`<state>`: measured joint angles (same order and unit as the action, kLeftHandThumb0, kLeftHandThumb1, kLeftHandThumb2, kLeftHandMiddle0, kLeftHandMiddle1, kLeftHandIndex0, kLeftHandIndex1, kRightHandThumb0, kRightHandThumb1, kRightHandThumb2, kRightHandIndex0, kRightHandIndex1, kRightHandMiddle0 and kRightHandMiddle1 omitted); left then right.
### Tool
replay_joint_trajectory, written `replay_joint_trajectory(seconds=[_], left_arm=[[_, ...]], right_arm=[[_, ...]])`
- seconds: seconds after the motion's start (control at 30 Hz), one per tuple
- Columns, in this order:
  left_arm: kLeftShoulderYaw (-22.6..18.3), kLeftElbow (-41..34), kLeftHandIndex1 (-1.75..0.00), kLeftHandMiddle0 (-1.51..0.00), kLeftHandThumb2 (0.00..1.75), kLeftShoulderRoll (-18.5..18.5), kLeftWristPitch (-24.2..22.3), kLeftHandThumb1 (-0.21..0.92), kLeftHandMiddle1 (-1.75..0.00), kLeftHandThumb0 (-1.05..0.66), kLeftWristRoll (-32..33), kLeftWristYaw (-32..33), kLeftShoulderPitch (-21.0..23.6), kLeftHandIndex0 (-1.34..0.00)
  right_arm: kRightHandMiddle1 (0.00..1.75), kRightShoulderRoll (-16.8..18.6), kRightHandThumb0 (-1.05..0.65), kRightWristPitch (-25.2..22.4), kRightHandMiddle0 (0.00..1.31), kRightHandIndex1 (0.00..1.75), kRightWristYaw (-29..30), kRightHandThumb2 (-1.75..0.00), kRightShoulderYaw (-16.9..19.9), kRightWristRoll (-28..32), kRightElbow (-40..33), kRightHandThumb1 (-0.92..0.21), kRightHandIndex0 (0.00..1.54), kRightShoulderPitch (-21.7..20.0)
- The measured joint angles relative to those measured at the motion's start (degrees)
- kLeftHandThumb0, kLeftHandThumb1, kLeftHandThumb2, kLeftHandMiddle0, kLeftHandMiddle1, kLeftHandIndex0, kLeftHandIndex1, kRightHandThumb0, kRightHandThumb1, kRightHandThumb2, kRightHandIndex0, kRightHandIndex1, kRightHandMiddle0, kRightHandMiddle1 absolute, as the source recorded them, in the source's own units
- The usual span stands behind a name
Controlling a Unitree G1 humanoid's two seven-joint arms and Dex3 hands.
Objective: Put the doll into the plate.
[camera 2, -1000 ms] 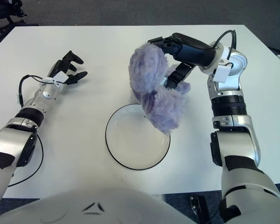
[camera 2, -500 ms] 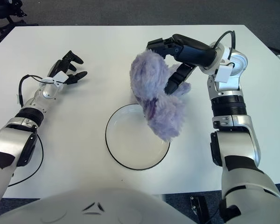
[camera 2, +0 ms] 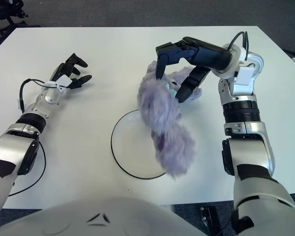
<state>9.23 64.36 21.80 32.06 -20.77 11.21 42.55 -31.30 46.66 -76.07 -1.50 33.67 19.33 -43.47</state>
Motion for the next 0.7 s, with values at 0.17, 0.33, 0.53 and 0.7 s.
replay_joint_trajectory(seconds=[0.17,0.33,0.53,0.7], left_arm=[[0.0,0.0,-1.46,-0.37,0.39,-0.1,0.0,0.92,-1.61,-0.01,0.0,0.0,0.1,-0.24],[0.0,0.1,-1.47,-0.37,0.39,0.0,0.1,0.92,-1.61,-0.01,0.0,0.0,0.1,-0.24],[0.0,0.2,-1.47,-0.37,0.39,0.1,0.0,0.92,-1.61,-0.01,0.0,0.0,0.1,-0.24],[0.0,0.3,-1.47,-0.37,0.39,0.1,0.0,0.92,-1.61,-0.01,0.0,0.0,0.1,-0.24]], right_arm=[[1.38,-0.1,-0.01,-1.9,0.43,1.52,-1.9,-0.71,1.1,1.3,-1.8,-0.65,0.58,1.5],[1.42,-1.7,-0.01,-4.8,0.43,1.54,-3.9,-0.79,1.9,1.7,-4.7,-0.61,0.58,2.8],[1.43,-1.9,-0.01,-6.5,0.42,1.52,-4.8,-0.78,2.9,1.7,-6.7,-0.61,0.59,2.9],[1.44,-2.0,-0.01,-6.8,0.42,1.47,-4.8,-0.73,3.5,1.3,-9.2,-0.63,0.59,4.0]])
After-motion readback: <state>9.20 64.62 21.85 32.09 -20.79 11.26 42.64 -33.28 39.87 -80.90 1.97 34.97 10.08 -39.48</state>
